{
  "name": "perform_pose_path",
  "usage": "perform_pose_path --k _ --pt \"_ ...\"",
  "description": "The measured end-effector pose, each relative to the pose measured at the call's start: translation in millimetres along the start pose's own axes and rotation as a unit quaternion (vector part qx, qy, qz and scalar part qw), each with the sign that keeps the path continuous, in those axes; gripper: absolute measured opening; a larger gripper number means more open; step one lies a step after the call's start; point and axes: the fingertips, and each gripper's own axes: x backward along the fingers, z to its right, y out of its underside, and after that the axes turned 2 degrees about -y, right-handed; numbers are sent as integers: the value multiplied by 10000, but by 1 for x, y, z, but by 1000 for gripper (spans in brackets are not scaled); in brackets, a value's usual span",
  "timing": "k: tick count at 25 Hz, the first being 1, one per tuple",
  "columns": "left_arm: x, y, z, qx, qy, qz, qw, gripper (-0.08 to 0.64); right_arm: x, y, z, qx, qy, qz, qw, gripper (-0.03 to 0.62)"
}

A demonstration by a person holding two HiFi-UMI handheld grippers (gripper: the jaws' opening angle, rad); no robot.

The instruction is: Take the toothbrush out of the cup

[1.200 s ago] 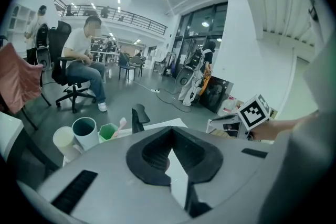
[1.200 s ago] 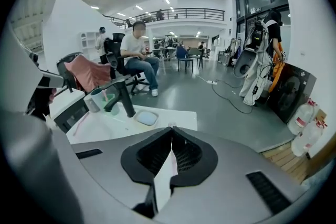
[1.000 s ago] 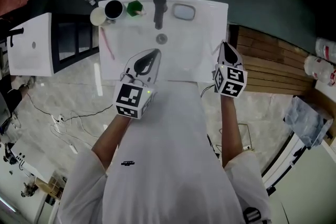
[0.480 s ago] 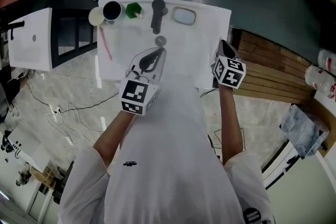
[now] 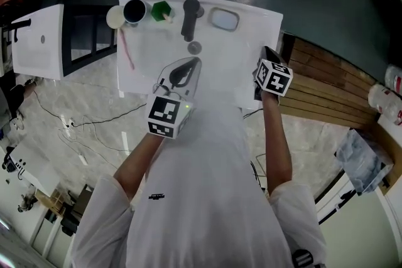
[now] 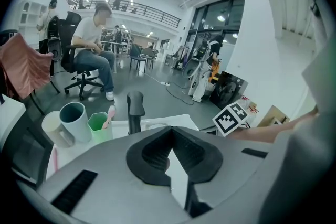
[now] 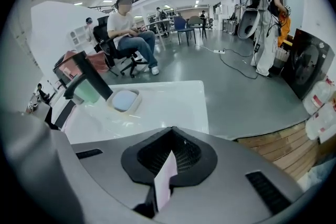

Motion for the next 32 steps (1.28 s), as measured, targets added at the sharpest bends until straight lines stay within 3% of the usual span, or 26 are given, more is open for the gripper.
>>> perform_pose_path --k 13,19,27,32 --pt "1 -9 -3 -74 135 61 9999 3 23 -9 -9 -4 92 201 9998 -2" --pt "15 -10 -12 -176 242 164 9994 3 54 -25 -28 103 373 719 9967 -2" --pt "50 -11 -29 -260 406 346 9982 3 115 -39 -64 -146 799 1536 9848 -2" --pt "73 -3 -45 -326 450 389 9977 3 146 -40 -97 -420 715 1928 9777 -2"
